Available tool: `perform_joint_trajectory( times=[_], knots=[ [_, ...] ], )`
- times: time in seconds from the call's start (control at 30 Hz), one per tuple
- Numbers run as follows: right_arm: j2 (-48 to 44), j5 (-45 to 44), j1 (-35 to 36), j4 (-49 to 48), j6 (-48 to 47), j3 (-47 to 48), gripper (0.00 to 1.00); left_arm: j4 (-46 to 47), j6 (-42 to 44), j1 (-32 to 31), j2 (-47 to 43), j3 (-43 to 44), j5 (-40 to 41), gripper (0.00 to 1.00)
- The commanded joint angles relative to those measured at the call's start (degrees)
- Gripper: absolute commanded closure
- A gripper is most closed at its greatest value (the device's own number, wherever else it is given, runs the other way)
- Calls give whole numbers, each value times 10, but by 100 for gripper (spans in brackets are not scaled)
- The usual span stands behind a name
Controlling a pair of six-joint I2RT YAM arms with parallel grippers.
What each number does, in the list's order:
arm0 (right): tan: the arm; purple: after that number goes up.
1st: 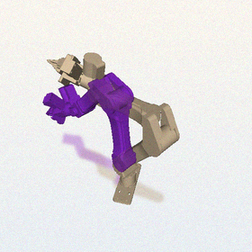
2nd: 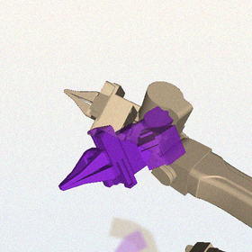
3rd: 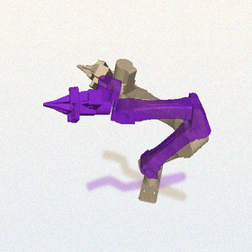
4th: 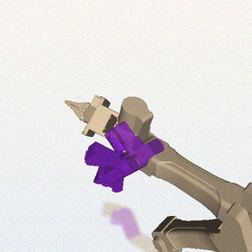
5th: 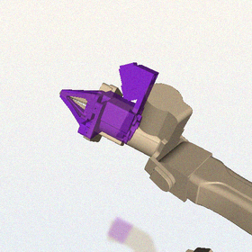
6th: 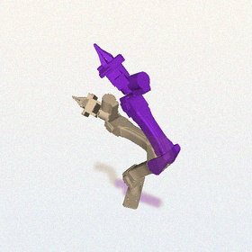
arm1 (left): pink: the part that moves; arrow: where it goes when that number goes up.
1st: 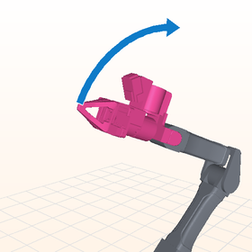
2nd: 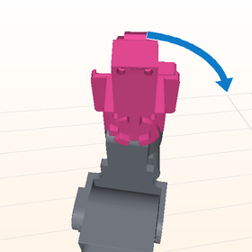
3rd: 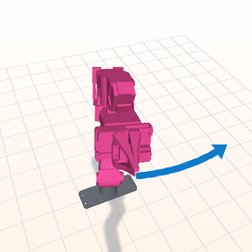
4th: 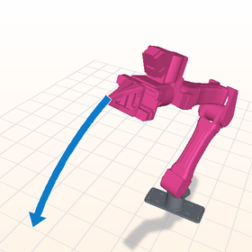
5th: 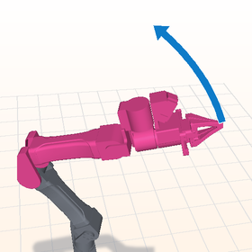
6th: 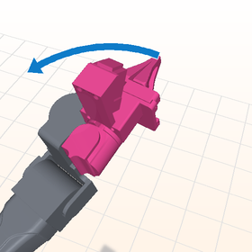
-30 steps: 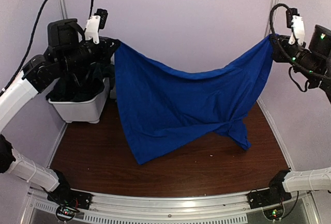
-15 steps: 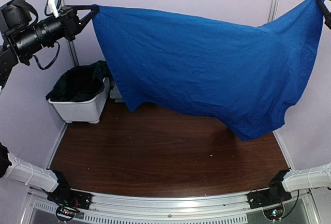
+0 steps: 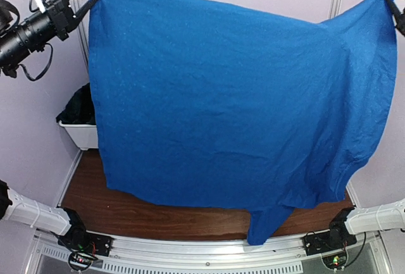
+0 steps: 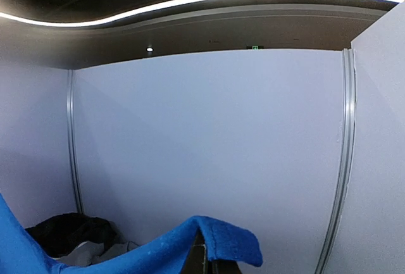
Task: Fold and stack the mixed laundry pile
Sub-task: Flatten out the crumpled T-shirt at the center of the board.
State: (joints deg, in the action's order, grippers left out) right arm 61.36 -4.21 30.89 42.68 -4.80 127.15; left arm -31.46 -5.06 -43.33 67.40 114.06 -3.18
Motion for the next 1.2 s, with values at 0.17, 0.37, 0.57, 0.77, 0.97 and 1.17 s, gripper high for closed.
perform_joint_trajectory(
  times=[0.17,0.37,0.57,0.77,0.97,1.17],
  knots=[
    [37,-169,-30,-196,-79,-317,100,80,-112,90,48,-273,126,100],
    [189,-32,-157,-338,-43,-423,100,204,-124,168,142,-408,111,100],
    [452,63,-188,-381,-26,-327,100,293,-124,202,310,-399,88,100],
    [629,95,-188,-379,-20,-197,100,304,-118,211,429,-327,96,100],
    [714,79,-187,-380,-28,-123,100,306,-105,223,477,-279,96,100],
    [752,50,-188,-397,-38,-83,100,305,-94,233,495,-237,99,100]
  ],
)
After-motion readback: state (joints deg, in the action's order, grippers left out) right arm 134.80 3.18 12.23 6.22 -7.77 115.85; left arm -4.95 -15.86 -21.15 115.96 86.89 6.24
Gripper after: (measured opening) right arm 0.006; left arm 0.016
